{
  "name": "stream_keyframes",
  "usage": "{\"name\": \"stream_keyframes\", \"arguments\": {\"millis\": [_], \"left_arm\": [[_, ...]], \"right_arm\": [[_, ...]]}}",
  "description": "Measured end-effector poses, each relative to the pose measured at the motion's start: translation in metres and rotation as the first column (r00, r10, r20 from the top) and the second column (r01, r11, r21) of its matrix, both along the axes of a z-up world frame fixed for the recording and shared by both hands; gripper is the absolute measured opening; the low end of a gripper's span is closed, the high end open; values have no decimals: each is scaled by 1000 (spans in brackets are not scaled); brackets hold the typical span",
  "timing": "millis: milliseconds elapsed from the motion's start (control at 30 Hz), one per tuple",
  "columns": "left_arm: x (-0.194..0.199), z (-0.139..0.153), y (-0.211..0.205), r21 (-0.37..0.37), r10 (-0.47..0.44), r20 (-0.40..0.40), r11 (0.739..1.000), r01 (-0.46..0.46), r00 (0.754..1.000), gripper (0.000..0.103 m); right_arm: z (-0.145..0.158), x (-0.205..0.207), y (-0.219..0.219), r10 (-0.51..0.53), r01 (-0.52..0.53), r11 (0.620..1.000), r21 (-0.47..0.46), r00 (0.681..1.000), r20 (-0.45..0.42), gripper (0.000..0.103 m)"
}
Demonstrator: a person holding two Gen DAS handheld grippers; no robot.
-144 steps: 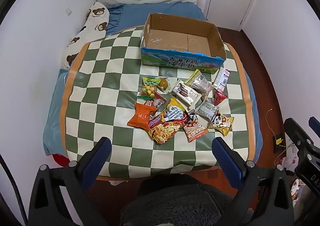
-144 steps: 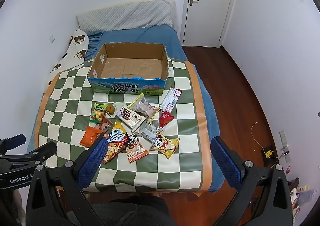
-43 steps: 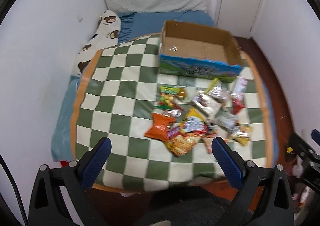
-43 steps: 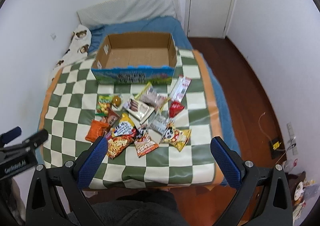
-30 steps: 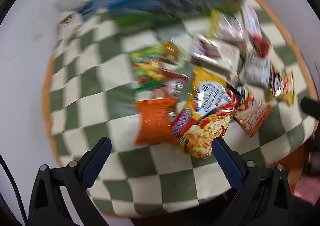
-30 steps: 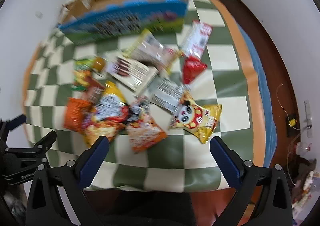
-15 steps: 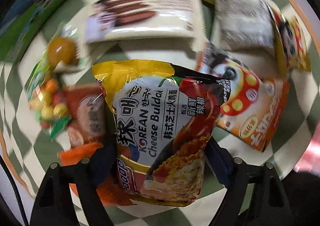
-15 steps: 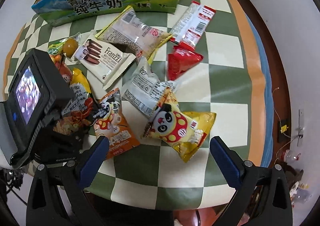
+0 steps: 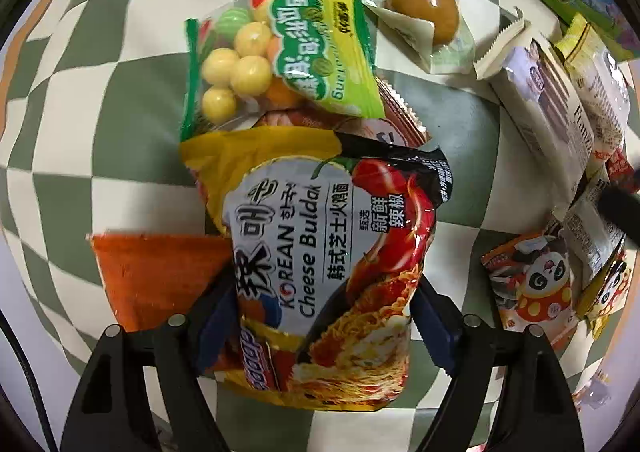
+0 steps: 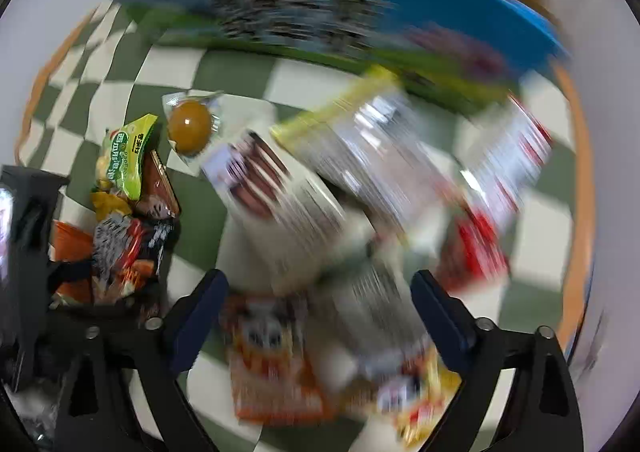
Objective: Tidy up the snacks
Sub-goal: 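Grasp the Cheese Buldak noodle pack with the left tool while the right tool grasps the Franzzi cookie pack, then carry both packs into the cardboard box and open both tools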
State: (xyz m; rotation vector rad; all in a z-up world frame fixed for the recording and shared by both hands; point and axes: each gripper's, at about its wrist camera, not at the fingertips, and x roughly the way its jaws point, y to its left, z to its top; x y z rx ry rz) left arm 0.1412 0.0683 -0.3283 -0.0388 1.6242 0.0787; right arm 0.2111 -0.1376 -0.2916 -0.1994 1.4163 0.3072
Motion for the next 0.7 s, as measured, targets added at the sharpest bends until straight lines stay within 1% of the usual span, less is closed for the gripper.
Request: {"name": "stream_keyframes", "arguments": {"millis": [33, 100, 133, 167, 200, 233, 267, 300, 333, 367, 400, 433, 500, 533, 567, 600, 633, 700], "left_arm": [[-1, -1, 2, 2, -12, 1, 1000, 12, 1000, 82], [4, -6, 3, 4, -24, 0, 1000, 24, 1000, 82], [12, -4, -2, 4, -23, 2, 1000, 23, 1000, 83], [10, -1, 2, 5, -22, 2, 1000, 22, 1000, 83], [14, -6, -11, 8, -23, 5, 1000, 23, 1000, 83], [13, -5, -11, 9, -24, 7, 1000, 24, 1000, 83], [11, -3, -9, 9, -24, 9, 1000, 24, 1000, 83], [8, -1, -6, 6, -23, 11, 1000, 23, 1000, 83], [13, -4, -13, 5, -21, 12, 1000, 21, 1000, 83], [13, -5, -10, 1, -19, 13, 1000, 19, 1000, 83], [12, -5, -8, -4, -18, 13, 1000, 18, 1000, 83], [12, -6, -3, -12, -15, 11, 1000, 15, 1000, 84], [12, -9, 4, -31, -5, 3, 1000, 6, 1000, 84], [13, -9, 8, -40, -1, -2, 999, 1, 1000, 85], [14, -11, 10, -46, 3, -7, 999, -3, 1000, 86], [14, -13, 11, -51, 6, -10, 999, -6, 1000, 86], [15, -16, 13, -53, 7, -13, 999, -8, 1000, 86], [16, -18, 13, -46, 7, -14, 999, -8, 1000, 86]], "right_arm": [[-5, 7, 7, 31, -31, 999, -8, 1000, -5, 89], [-17, 23, 28, 121, -122, 992, -45, 992, -21, 86], [-25, 29, 36, 153, -155, 985, -75, 988, -38, 82], [-33, 35, 43, 172, -177, 978, -106, 984, -49, 78], [-37, 38, 46, 178, -184, 976, -114, 982, -58, 74], [-42, 42, 49, 176, -183, 976, -114, 982, -70, 70], [-44, 43, 49, 155, -163, 979, -124, 985, -72, 69], [-43, 45, 46, 108, -116, 987, -115, 992, -72, 69], [-42, 46, 42, 74, -81, 992, -101, 994, -75, 68], [-41, 46, 33, -17, 9, 997, -74, 994, -108, 67], [-41, 45, 25, -71, 63, 996, -64, 988, -137, 67], [-44, 42, 11, -185, 178, 983, -48, 960, -210, 66], [-46, 36, -8, -305, 322, 947, 4, 902, -306, 66], [-46, 32, -14, -336, 365, 931, 23, 879, -338, 67], [-47, 30, -20, -357, 411, 909, 67, 852, -383, 68], [-46, 30, -22, -353, 426, 899, 103, 843, -405, 68], [-44, 30, -23, -345, 423, 898, 119, 847, -405, 68], [-35, 34, -20, -320, 379, 919, 112, 880, -351, 72]]}}
